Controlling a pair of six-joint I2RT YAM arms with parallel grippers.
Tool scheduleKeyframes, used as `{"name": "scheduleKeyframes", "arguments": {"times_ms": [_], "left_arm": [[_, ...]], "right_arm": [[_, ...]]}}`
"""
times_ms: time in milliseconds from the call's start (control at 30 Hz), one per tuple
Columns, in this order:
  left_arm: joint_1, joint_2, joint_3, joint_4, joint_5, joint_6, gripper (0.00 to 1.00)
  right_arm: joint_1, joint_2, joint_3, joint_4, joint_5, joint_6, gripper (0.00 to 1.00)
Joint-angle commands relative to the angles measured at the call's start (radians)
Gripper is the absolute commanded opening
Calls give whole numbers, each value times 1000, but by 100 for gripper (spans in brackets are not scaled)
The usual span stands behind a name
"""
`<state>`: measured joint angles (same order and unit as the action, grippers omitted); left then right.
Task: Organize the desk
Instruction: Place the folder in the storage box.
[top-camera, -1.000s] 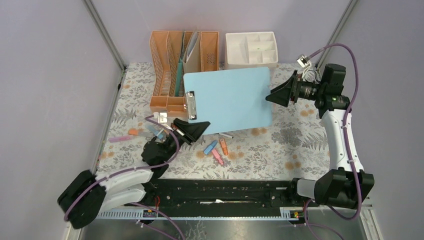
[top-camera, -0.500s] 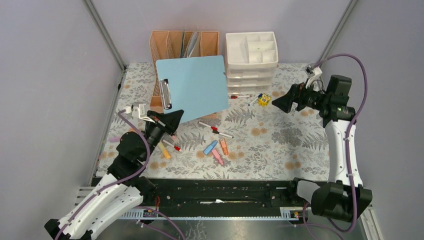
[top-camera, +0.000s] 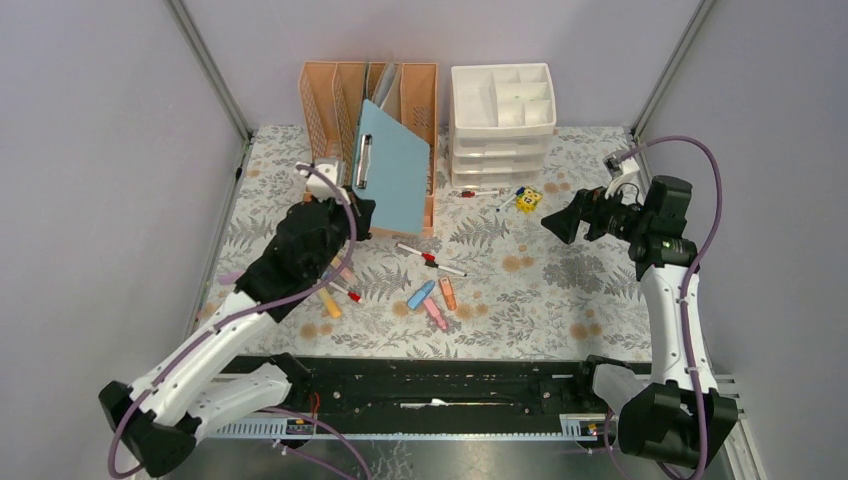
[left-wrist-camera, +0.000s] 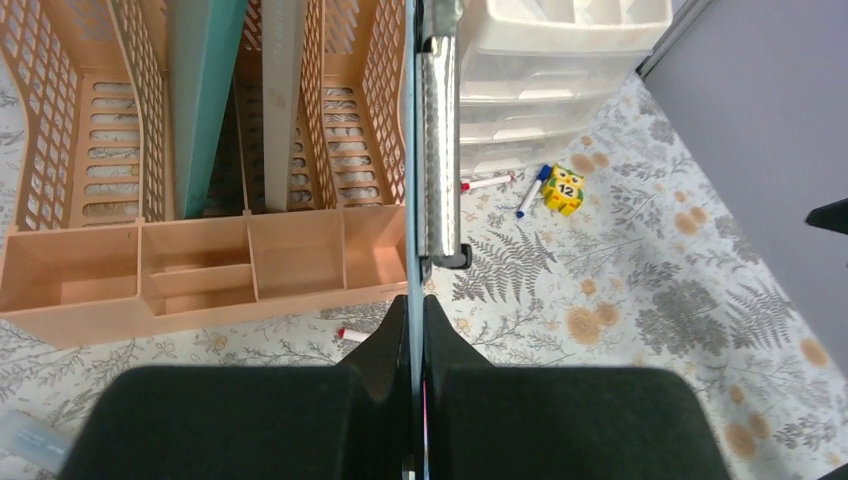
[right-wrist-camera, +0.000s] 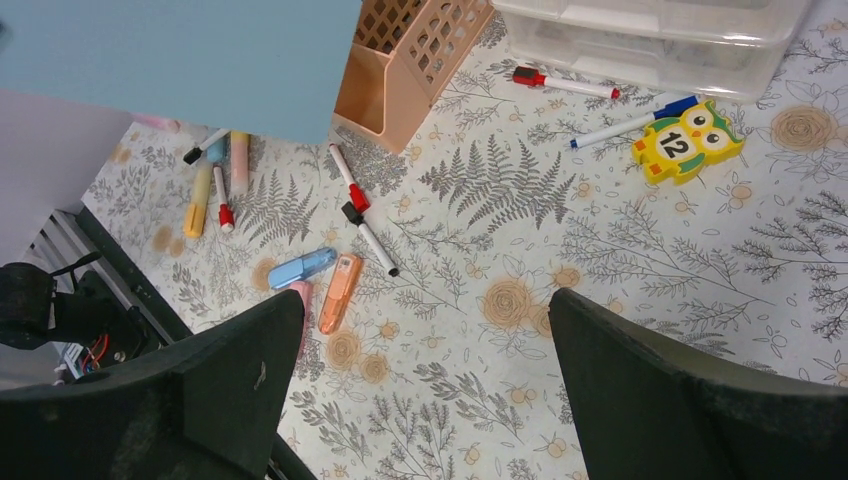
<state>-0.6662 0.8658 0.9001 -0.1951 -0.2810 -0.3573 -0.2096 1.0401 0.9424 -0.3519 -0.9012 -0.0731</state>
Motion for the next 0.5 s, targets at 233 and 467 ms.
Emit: {"name": "scheduleKeyframes", "arguments": {"times_ms": [233, 467], "left_arm": [[2, 179, 288, 48, -62, 123, 0], [2, 312, 443, 43, -99, 171, 0]], "right_arm": [[-2, -49, -19, 77, -19, 26, 100], [-2, -62, -17, 77, -26, 27, 100]]}}
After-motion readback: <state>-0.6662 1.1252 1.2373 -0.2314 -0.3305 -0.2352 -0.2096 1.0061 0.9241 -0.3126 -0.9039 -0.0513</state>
